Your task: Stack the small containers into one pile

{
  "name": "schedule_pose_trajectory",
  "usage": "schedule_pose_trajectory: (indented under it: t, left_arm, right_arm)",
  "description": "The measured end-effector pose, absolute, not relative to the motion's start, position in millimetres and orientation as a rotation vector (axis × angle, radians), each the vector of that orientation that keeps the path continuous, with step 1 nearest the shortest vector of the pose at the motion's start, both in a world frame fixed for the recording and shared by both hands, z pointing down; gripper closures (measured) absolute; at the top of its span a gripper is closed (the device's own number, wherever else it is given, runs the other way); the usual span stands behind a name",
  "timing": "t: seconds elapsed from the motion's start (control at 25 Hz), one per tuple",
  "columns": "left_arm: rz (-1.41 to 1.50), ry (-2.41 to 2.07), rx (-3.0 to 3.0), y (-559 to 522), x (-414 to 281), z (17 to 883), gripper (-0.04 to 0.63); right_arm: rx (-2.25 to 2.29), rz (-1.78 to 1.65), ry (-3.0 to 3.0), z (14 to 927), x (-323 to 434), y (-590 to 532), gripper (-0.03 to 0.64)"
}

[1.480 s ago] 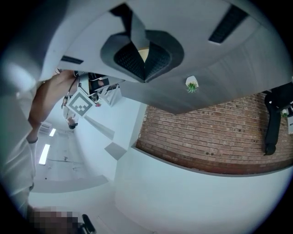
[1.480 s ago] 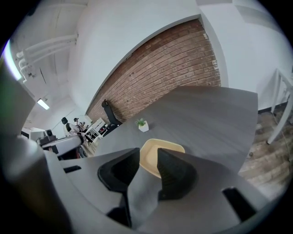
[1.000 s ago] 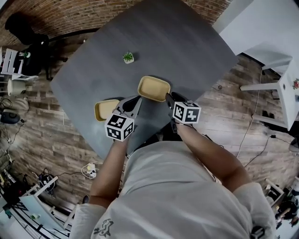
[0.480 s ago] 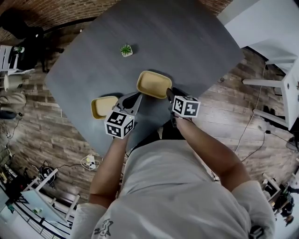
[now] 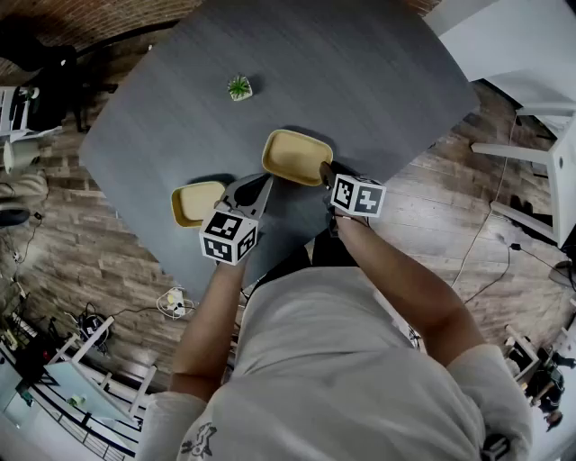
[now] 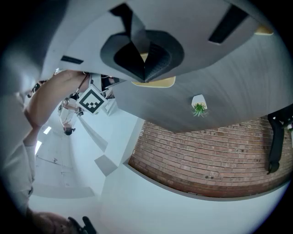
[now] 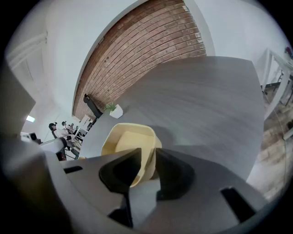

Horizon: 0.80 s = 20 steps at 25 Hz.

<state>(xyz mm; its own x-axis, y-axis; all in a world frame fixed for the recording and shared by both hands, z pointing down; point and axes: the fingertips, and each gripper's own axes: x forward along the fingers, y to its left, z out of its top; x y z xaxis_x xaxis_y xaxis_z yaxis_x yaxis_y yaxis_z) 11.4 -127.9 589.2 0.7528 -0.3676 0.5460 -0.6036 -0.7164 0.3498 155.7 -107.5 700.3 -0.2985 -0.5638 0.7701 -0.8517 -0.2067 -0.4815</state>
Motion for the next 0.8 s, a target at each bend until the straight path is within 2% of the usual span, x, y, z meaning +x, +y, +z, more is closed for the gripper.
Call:
schedule_pose_trajectory:
  t: [0.16,0.44,0.8]
  left_arm:
    - [0.609,-0.742,2.424,-126.9,9.5,590.1,0.583]
    - [0.601,-0.783,2.402,-124.6,0.8,590.2,0.583]
    - [0.564,-0.861,2.396,-117.9,-3.8,577.9,0.583]
  right_arm:
    - [1.665,1.534,-1.763,704.9,155.7,-105.7,0.566]
    - [1.641,1.551,-1.784,704.2,152.9,-112.3,0.595]
    - [1.606,1.461,-1.881,681.7,157.4,-124.5,0.597]
